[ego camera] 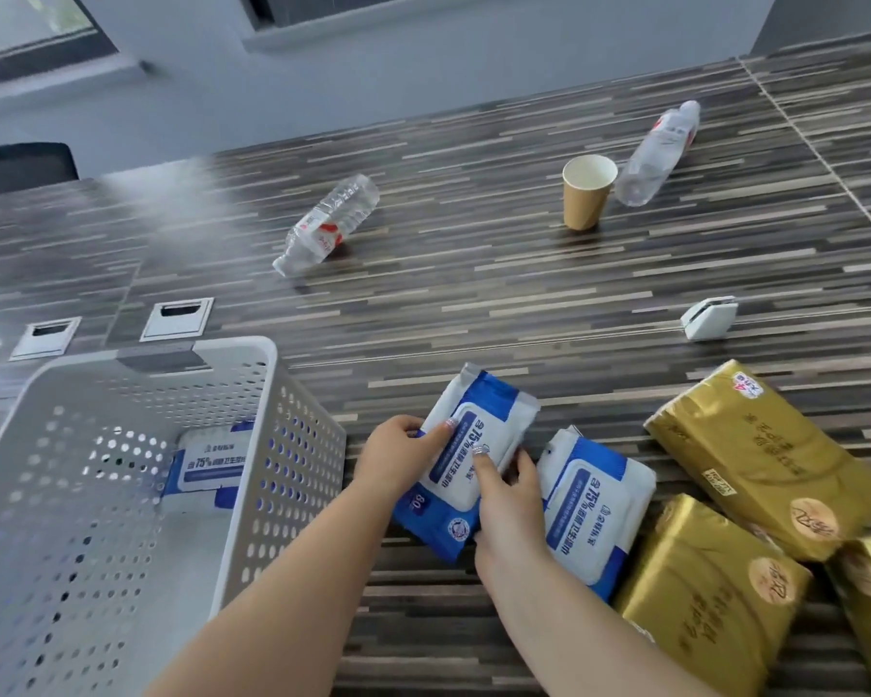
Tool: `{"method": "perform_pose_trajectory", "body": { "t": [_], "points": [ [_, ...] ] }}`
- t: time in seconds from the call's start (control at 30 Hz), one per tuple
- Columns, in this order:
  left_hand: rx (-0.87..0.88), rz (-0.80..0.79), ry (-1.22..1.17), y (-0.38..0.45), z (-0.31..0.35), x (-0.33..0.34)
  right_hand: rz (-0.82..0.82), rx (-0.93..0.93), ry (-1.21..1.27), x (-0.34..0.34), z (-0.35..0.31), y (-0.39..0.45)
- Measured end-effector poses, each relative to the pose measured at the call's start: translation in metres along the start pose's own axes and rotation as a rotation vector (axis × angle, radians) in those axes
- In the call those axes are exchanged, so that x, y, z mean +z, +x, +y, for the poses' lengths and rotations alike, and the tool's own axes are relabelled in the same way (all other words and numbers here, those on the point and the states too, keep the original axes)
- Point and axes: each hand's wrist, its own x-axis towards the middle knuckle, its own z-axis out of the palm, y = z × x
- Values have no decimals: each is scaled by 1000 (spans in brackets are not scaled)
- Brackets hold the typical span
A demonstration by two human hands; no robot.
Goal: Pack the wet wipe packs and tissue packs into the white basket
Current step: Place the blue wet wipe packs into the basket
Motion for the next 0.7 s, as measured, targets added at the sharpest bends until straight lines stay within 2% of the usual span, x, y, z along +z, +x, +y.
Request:
{"method": "perform_pose_trajectory", "body": {
  "t": [0.13,0.43,0.6,0.7],
  "points": [
    [10,-64,-290,-25,-2,-17,-18,-127,-83,-4,-10,-15],
    [5,-243,-693,-95,5,-42,-254,-464,-465,-33,-67,-69],
    [83,-238,-916,-140,1,-41,-411,-611,-666,-49,-95,-103],
    [93,-186,-1169,-161,-5,-45,-381,-678,-652,-59,-95,-123]
  ]
}}
